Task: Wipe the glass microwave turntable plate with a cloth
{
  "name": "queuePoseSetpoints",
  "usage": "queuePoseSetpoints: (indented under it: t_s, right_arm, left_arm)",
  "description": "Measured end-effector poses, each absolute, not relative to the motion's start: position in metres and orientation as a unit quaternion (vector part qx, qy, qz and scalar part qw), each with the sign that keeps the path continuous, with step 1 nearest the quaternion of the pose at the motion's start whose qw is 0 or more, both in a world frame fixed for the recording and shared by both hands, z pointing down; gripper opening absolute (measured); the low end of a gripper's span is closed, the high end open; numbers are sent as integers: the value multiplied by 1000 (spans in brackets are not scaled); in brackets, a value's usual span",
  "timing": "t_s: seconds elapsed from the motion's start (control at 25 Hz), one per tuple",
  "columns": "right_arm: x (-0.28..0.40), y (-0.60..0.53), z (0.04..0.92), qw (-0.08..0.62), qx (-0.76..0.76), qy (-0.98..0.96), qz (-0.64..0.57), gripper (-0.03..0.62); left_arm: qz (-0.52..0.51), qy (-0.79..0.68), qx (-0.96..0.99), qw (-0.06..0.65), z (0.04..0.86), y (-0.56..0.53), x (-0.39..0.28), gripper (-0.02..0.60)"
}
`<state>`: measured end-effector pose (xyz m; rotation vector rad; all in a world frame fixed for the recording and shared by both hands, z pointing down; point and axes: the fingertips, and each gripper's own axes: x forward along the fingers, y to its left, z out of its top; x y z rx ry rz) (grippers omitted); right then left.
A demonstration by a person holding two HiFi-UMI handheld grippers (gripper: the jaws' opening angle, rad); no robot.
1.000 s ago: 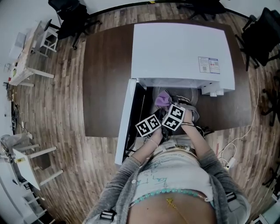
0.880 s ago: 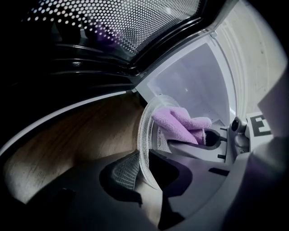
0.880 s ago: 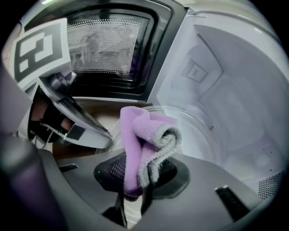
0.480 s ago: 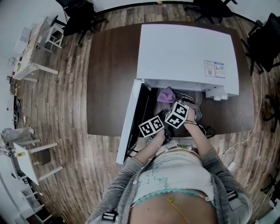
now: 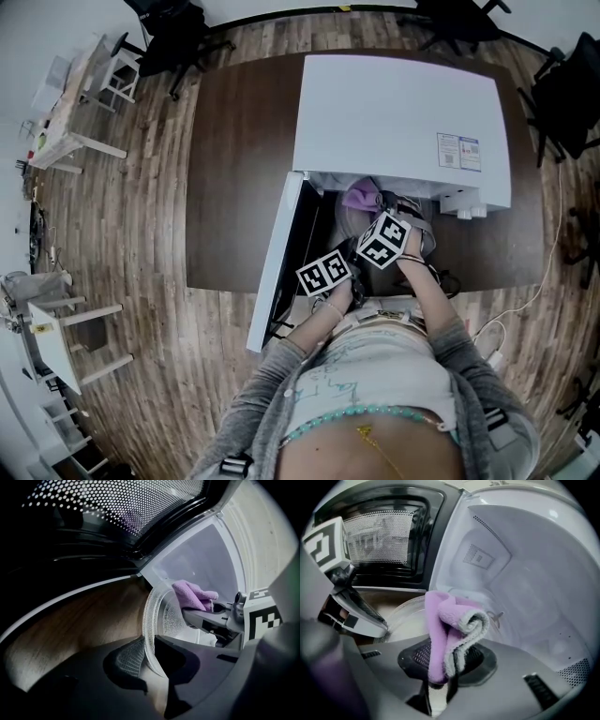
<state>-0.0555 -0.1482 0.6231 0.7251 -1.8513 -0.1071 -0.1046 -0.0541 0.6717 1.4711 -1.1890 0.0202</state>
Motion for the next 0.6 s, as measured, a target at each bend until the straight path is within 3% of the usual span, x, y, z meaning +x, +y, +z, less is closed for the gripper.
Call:
queuePoseSetpoints:
  t_s: [0.6]
  right_arm:
    - [-19,-165,616,528,370,-765,-17,109]
  left_arm:
    - [9,-507,631,587,672,-54,-105,61]
